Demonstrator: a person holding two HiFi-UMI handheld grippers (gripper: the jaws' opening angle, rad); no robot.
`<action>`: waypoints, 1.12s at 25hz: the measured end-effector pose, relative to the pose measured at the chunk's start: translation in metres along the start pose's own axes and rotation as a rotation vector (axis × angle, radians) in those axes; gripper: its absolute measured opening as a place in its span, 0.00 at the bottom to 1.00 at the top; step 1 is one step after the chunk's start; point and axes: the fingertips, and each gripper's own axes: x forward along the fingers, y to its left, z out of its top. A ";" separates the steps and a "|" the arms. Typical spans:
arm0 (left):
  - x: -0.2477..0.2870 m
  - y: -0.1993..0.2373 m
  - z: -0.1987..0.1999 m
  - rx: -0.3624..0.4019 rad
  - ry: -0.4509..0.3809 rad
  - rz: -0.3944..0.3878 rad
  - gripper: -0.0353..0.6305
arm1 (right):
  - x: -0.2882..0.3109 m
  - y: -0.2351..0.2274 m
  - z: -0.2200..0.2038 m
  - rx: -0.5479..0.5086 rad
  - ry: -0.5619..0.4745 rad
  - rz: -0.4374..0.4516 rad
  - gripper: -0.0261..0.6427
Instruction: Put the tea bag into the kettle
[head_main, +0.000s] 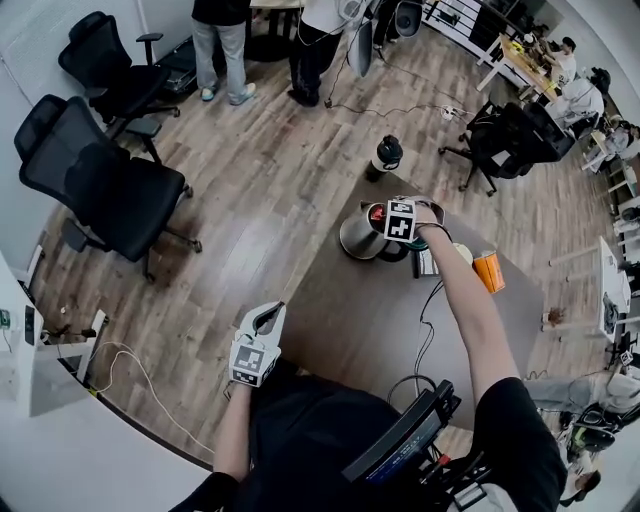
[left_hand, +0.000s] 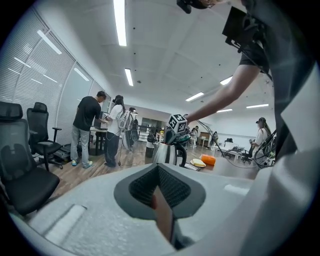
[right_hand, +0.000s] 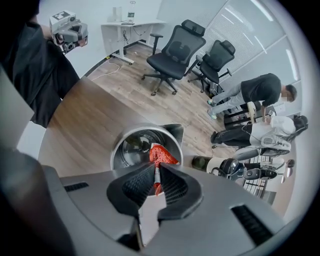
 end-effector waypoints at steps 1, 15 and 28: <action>-0.002 0.003 0.000 -0.004 0.002 0.008 0.06 | 0.001 -0.002 0.003 -0.004 -0.001 0.002 0.09; -0.019 0.017 -0.009 -0.025 0.025 0.060 0.06 | 0.026 0.005 0.019 -0.092 0.033 0.048 0.09; -0.026 0.021 -0.008 -0.014 0.032 0.068 0.06 | 0.031 0.009 0.020 -0.130 0.065 0.050 0.11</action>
